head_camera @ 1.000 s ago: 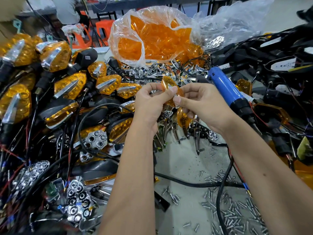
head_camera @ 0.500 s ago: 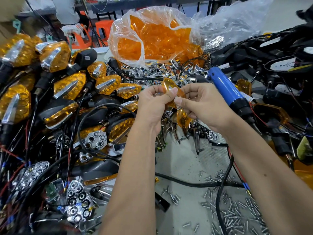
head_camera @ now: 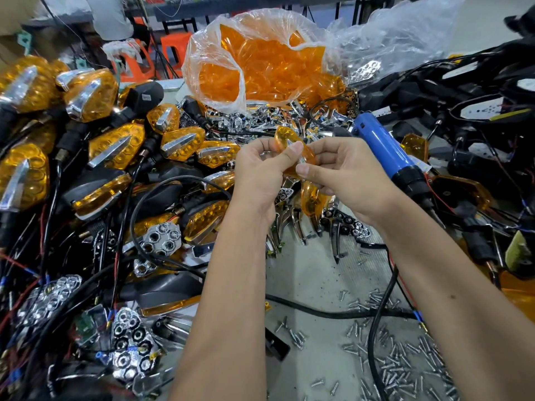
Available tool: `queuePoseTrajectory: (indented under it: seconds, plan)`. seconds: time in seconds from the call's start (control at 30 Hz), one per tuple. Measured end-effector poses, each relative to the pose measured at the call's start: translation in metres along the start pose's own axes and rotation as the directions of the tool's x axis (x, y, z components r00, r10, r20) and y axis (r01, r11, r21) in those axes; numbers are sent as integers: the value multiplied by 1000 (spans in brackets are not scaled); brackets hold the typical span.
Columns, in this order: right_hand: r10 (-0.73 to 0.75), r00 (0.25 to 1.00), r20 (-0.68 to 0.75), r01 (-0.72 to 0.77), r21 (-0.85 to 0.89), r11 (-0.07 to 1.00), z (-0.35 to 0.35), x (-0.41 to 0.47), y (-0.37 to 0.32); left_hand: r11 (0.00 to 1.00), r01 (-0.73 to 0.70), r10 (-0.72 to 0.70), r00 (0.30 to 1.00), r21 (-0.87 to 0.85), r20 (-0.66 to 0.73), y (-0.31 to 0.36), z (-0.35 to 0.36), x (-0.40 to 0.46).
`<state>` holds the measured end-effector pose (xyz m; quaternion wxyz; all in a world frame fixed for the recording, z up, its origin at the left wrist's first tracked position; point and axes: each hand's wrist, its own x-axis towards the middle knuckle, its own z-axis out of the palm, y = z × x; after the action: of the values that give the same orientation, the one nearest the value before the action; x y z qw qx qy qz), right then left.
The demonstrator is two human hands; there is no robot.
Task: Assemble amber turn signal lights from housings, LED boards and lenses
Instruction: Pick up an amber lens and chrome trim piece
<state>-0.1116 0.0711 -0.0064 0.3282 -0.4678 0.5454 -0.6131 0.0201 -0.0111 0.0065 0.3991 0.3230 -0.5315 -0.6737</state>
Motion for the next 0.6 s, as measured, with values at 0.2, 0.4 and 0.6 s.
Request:
queuePoseTrajectory:
  seconds: [0.2,0.4,0.6]
  plan:
    - [2,999,42,-2,-6,1000,-13,0,0,1000,19,-19,998,0,56,2,0,-2]
    - [72,991,112,-77,39,996,-17,3,2,999,-25,21,996,42,88,1,0,-4]
    - [3,999,34,-1,-57,998,-9,1,1,997,-37,33,998,73,50,-1,2,-2]
